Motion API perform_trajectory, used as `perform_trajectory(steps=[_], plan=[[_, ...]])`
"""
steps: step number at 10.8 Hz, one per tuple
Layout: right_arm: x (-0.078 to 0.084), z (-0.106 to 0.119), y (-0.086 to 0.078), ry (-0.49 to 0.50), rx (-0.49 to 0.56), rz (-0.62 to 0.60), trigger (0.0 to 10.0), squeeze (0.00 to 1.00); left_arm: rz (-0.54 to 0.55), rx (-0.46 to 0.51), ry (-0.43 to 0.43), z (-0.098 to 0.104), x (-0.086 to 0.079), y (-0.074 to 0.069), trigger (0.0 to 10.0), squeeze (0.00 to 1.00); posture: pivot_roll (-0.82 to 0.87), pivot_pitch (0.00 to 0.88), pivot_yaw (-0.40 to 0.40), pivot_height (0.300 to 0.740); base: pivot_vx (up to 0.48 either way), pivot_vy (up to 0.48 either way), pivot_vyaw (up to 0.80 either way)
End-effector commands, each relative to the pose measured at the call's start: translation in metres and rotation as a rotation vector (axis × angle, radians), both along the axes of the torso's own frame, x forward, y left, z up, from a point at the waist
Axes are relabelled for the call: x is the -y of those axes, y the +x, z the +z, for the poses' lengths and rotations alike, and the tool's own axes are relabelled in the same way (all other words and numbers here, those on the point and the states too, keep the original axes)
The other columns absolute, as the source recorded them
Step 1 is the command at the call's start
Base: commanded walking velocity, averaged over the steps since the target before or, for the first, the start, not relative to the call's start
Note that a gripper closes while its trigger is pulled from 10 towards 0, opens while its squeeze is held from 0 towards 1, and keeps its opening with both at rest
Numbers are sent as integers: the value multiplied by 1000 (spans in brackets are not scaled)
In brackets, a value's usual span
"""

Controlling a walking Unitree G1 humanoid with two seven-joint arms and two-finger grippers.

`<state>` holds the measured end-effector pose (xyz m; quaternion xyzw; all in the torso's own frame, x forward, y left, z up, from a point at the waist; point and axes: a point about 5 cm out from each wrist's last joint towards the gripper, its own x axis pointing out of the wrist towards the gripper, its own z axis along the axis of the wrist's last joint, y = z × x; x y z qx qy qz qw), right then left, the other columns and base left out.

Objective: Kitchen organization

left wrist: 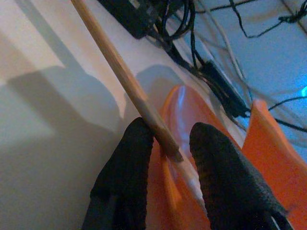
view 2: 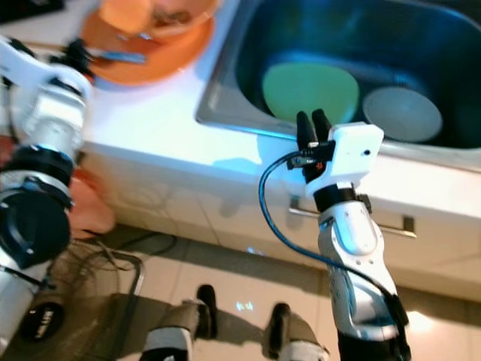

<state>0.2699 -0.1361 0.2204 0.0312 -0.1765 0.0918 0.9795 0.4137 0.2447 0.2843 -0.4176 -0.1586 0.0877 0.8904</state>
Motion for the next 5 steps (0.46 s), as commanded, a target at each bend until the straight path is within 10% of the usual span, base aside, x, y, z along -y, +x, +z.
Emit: perform_trajectory(steps=[1,5], plan=[[1,-10,-2,3,-64,-4,10000,0,43,-50,-12,-9,-10,-2,10000,0,-13,430,7,740,0,0,0],[-4,-10,-5,3,-103,30,10000,0,202,-23,-126,2,-54,-17,10000,0,1,439,-5,740,0,0,0]])
